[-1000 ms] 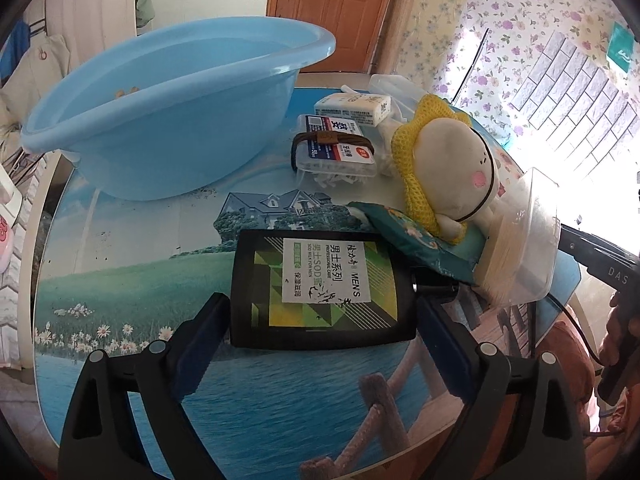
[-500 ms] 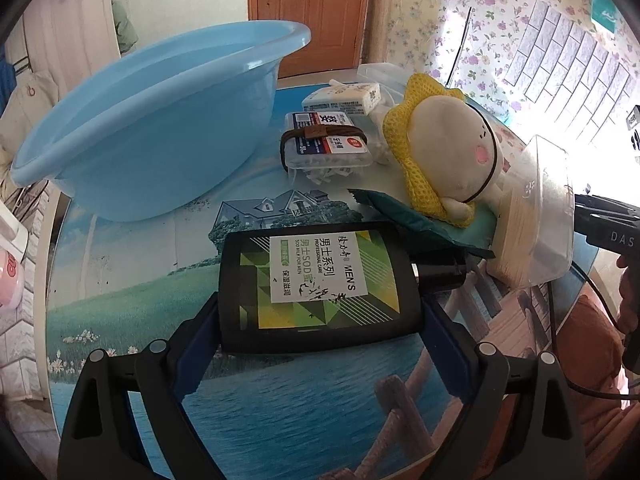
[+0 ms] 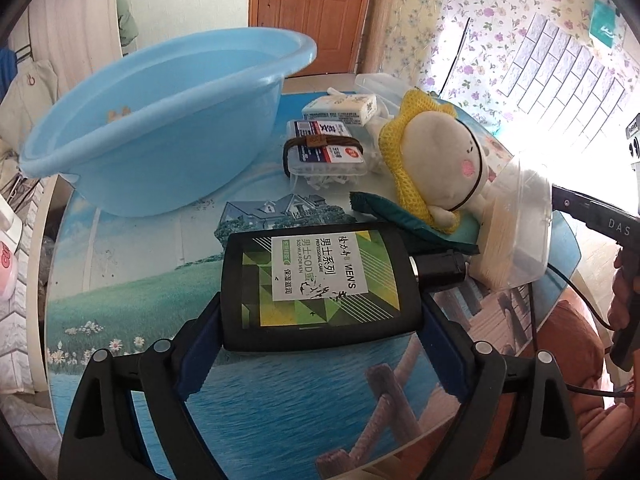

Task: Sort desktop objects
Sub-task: 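Carry the black box and the grey pouch over the blue basin with both grippers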

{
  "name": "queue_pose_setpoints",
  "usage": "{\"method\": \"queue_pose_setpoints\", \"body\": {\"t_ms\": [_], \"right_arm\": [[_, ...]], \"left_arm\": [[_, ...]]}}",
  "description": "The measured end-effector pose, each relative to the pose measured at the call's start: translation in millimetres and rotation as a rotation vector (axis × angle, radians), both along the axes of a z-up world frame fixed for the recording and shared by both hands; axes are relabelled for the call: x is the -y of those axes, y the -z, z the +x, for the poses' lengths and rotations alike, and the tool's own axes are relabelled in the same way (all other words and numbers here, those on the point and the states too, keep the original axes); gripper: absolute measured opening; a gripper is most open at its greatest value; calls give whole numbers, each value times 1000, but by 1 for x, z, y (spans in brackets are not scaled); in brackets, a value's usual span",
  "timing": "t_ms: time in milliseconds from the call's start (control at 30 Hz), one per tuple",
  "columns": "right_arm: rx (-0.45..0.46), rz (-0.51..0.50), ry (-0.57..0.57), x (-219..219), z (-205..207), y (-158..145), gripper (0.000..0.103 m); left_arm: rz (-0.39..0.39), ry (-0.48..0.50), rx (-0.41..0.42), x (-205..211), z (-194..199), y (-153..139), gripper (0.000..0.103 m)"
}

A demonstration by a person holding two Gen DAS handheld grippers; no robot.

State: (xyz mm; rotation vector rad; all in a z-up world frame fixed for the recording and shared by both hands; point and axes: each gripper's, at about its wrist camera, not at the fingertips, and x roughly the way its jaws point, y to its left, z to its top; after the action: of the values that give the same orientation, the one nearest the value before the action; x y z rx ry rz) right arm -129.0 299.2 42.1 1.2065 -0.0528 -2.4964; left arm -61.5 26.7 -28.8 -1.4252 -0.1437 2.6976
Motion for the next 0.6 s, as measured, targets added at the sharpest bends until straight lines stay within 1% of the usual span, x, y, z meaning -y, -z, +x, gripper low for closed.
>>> {"method": "queue_pose_setpoints", "body": {"t_ms": [133,267,367,533,600], "right_arm": [[-24,-16,2,0,1,-12,33],[-54,-26,-13,5,3,-24,33],[-67,-32,-24,10,4,-31,33],[-89,-46,-49,17,5,-43,33],[-110,-63,-73,23,6,-54,33]], "left_arm": [[-18,-1,-45,-1,3,-16,90],[30,-6,-85,3,6,-33,90],[8,-8,-118,1,9,-45,90],[23,-26,-159,8,12,-61,90],[22,-33,-173,16,12,-69,90]]}}
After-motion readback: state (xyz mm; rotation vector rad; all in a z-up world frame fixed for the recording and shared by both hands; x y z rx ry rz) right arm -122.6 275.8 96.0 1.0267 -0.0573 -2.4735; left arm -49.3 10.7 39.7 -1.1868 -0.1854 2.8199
